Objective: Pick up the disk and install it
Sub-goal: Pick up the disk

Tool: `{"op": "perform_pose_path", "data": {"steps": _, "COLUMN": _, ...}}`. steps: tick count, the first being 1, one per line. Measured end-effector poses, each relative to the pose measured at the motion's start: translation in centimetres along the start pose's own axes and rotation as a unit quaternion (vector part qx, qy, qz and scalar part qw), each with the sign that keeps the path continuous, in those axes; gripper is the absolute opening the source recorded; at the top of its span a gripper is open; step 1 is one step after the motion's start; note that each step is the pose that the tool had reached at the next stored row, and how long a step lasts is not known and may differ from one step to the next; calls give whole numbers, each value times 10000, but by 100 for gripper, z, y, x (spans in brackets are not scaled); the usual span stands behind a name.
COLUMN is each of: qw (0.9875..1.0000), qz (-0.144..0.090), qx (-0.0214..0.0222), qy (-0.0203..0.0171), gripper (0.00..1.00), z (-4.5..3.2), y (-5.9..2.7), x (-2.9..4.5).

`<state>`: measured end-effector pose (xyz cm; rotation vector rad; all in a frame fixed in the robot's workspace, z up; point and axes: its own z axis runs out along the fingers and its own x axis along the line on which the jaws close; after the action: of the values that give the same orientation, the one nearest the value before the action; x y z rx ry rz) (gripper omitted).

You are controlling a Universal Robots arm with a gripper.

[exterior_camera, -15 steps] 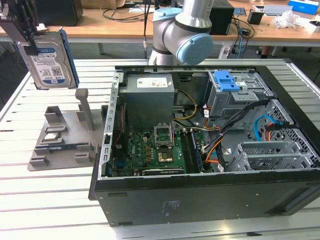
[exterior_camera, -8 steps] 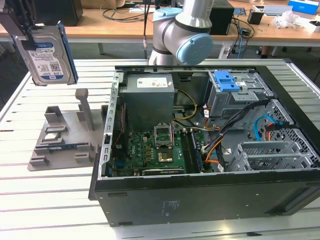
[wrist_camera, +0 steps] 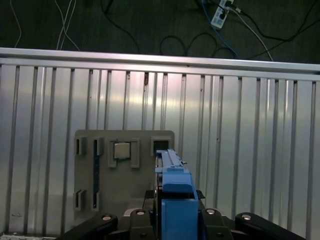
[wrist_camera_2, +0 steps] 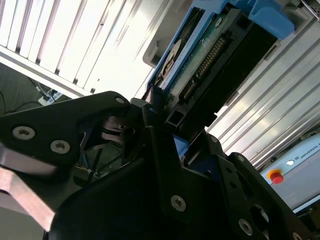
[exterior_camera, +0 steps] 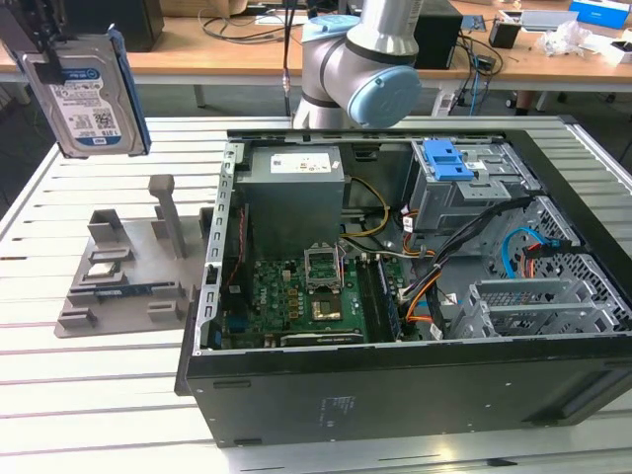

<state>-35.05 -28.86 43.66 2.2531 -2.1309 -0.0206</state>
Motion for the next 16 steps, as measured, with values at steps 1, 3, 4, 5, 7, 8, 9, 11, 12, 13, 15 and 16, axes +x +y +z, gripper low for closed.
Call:
{"op": "perform_pose_path", "data": {"steps": 1, "qw": 10000, "qz": 0, "qx": 0, "qy": 0, "gripper": 36, "z": -16, "y": 1, "x": 0}}
{"op": "perform_pose_path", "data": {"steps": 3, "qw": 10000, "qz": 0, "qx": 0, "qy": 0, "gripper": 36, "z": -54, "y": 2, "x": -1}}
{"op": "perform_pose_path", "data": {"steps": 4, "qw": 10000, "qz": 0, "qx": -1, "qy": 0, "gripper": 36, "z": -77, "y": 3, "x": -2}}
{"op": "perform_pose_path", "data": {"steps": 5, "qw": 10000, "qz": 0, "qx": 0, "qy": 0, "gripper": 36, "z": -93, "y": 3, "x": -2}}
{"op": "perform_pose_path", "data": {"steps": 7, "qw": 10000, "qz": 0, "qx": 0, "qy": 0, "gripper": 36, "z": -153, "y": 5, "x": -4}}
{"op": "perform_pose_path", "data": {"steps": 8, "qw": 10000, "qz": 0, "qx": 0, "qy": 0, "gripper": 36, "z": -178, "y": 6, "x": -5}}
{"op": "perform_pose_path", "data": {"steps": 9, "qw": 10000, "qz": 0, "qx": -1, "qy": 0, "gripper": 36, "z": -208, "y": 7, "x": -7}}
{"op": "perform_pose_path", "data": {"steps": 11, "qw": 10000, "qz": 0, "qx": 0, "qy": 0, "gripper": 36, "z": -259, "y": 9, "x": -8}}
{"op": "perform_pose_path", "data": {"steps": 12, "qw": 10000, "qz": 0, "qx": 0, "qy": 0, "gripper": 36, "z": -288, "y": 10, "x": -9}}
{"op": "perform_pose_path", "data": {"steps": 13, "qw": 10000, "qz": 0, "qx": 0, "qy": 0, "gripper": 36, "z": -326, "y": 12, "x": -10}}
{"op": "perform_pose_path", "data": {"steps": 15, "qw": 10000, "qz": 0, "qx": 0, "qy": 0, "gripper": 36, "z": -363, "y": 13, "x": -11}}
{"op": "perform_pose_path", "data": {"steps": 16, "qw": 10000, "qz": 0, "qx": -1, "qy": 0, "gripper": 36, "z": -381, "y": 14, "x": -12}}
